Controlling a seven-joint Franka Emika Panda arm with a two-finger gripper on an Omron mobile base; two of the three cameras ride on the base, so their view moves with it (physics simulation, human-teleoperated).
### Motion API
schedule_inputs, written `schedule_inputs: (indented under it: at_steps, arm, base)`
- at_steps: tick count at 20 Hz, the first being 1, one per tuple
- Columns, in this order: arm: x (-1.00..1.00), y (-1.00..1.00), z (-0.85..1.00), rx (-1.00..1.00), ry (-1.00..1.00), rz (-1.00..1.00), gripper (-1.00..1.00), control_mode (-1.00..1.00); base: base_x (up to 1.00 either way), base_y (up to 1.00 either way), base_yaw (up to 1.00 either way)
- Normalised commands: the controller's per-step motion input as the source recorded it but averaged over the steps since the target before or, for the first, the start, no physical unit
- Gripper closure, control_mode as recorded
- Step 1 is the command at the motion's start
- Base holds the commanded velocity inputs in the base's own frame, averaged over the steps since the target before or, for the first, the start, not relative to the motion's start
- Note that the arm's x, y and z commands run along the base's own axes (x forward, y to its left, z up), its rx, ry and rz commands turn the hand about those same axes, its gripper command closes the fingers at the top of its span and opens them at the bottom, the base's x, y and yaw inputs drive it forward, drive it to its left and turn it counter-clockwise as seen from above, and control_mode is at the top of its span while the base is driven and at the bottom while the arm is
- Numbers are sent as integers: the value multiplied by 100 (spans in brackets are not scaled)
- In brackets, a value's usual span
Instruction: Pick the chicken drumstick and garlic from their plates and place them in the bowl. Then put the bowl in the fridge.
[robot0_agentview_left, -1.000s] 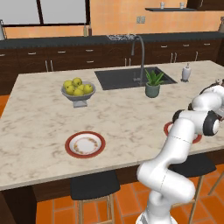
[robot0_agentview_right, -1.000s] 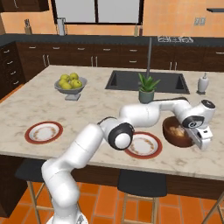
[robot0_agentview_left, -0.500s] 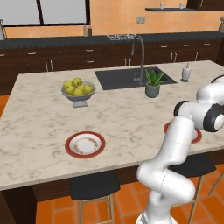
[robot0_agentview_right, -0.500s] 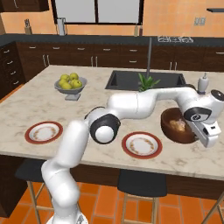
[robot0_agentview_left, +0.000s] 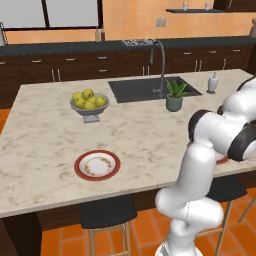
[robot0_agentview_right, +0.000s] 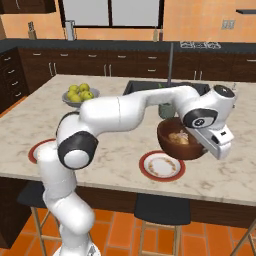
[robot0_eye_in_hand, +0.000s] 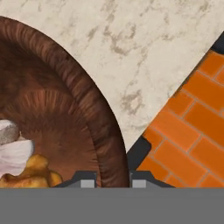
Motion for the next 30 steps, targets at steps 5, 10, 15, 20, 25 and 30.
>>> schedule_inputs:
  at_steps: [5,10,15,20,25,30]
  arm:
    - [-12,100,2,-13,-5,0,100,-100]
    - [-17,100,1,-1,-1,0,100,-100]
    - [-33,100,0,0,2,0,100,-100]
    - [-50,100,0,-1,0,3,100,-100]
    - [-45,100,0,0,0,7,100,-100]
    - [-14,100,-2,0,2,12,100,-100]
  base:
    - [0,0,0]
    - [0,0,0]
    - [0,0,0]
    - [0,0,0]
    - [0,0,0]
    - [0,0,0]
